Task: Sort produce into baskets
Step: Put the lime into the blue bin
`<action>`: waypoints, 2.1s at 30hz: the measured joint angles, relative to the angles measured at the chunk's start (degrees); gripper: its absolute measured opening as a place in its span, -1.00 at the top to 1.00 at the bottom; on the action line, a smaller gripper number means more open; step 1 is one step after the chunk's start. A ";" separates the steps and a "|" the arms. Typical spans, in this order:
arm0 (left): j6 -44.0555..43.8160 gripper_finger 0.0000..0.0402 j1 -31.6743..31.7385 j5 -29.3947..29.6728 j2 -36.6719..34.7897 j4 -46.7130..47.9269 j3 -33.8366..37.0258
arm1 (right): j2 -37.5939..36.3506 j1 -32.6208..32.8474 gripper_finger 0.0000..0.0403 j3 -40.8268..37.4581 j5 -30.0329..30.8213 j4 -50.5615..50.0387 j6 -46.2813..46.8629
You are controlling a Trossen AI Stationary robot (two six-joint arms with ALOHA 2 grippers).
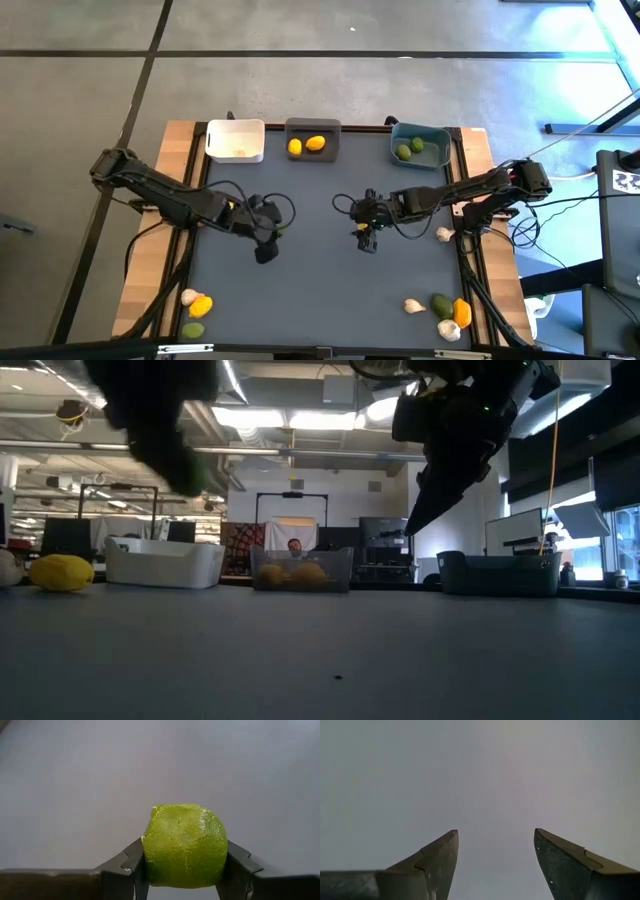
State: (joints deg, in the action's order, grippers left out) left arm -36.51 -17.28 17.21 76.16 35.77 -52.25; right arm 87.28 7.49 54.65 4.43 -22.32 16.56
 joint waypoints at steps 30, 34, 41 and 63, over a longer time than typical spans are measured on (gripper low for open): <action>15.64 0.18 -0.37 -0.32 0.18 -39.20 0.33 | -0.02 16.30 -0.29 0.09 24.21 43.25 -51.16; 15.39 0.18 -0.37 -0.29 0.44 -42.69 0.33 | -0.02 16.70 -0.29 0.09 24.98 47.38 -57.32; 12.58 0.18 -0.04 -0.26 3.53 -49.27 0.33 | -0.02 16.61 -0.29 0.09 24.98 50.49 -60.56; 13.75 0.18 1.20 0.04 9.75 -64.89 0.39 | -0.22 16.55 -0.05 0.09 28.64 50.35 -60.64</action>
State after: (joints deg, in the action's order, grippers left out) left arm -22.76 -16.08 17.26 85.91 -29.12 -51.86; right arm 87.07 24.03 54.74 33.08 28.03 -44.08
